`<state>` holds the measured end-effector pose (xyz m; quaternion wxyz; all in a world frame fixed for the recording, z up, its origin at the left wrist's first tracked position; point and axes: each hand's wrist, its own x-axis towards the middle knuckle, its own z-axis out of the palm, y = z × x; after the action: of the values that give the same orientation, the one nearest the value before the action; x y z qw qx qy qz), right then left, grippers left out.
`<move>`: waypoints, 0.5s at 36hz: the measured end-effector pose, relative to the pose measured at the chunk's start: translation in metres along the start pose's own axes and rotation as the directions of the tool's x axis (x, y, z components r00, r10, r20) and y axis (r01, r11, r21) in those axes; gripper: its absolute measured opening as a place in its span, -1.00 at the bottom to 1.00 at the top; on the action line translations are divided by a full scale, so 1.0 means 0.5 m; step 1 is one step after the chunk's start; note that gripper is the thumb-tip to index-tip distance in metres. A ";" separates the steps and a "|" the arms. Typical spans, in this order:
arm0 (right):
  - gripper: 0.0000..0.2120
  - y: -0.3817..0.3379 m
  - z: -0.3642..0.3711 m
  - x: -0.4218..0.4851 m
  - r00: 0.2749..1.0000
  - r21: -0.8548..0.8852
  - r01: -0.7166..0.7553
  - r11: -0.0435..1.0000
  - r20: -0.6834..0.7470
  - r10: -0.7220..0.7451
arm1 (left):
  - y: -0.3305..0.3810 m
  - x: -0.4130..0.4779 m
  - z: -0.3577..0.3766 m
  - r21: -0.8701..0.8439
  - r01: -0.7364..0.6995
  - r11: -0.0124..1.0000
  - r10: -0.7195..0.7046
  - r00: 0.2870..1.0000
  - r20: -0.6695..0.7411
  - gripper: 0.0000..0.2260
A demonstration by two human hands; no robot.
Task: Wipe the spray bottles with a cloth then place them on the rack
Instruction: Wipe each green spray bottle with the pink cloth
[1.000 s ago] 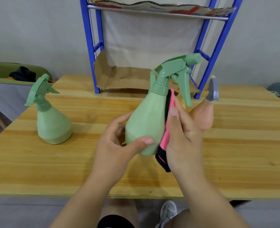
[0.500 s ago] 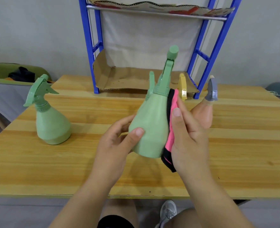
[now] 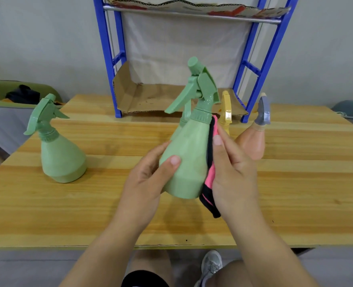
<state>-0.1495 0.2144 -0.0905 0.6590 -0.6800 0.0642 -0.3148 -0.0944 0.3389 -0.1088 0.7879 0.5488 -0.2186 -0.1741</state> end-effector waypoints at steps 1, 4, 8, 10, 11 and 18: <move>-0.67 0.003 0.001 0.000 1.000 -0.042 0.023 0.999 -0.018 -0.024 | 0.000 -0.001 0.001 0.005 0.001 1.000 -0.001 1.000 0.016 -0.65; -0.66 0.008 0.004 -0.001 0.998 -0.125 0.052 0.991 -0.038 -0.057 | -0.002 -0.002 -0.007 0.048 0.005 0.999 -0.006 1.000 0.029 -0.36; -0.65 0.013 0.009 0.002 0.997 -0.182 0.075 0.980 -0.007 -0.078 | -0.008 0.000 -0.013 0.168 -0.063 0.984 0.058 0.998 0.033 -0.31; -0.66 0.007 0.006 0.004 0.998 -0.125 0.056 0.991 0.025 -0.053 | -0.004 -0.002 -0.015 0.108 -0.062 0.992 0.061 0.998 0.011 -0.39; -0.67 0.003 0.004 0.006 0.999 -0.079 0.037 0.996 0.042 -0.034 | -0.004 -0.003 -0.017 0.057 -0.047 0.997 0.047 0.999 0.009 -0.36; -0.71 -0.010 -0.003 0.009 0.994 0.120 -0.083 0.989 0.079 0.074 | -0.003 -0.004 -0.016 -0.098 0.029 0.995 -0.031 0.999 -0.018 -0.70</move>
<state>-0.1484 0.2118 -0.0843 0.7137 -0.6461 0.0469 -0.2664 -0.0917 0.3457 -0.1129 0.8131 0.5146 -0.1939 -0.1909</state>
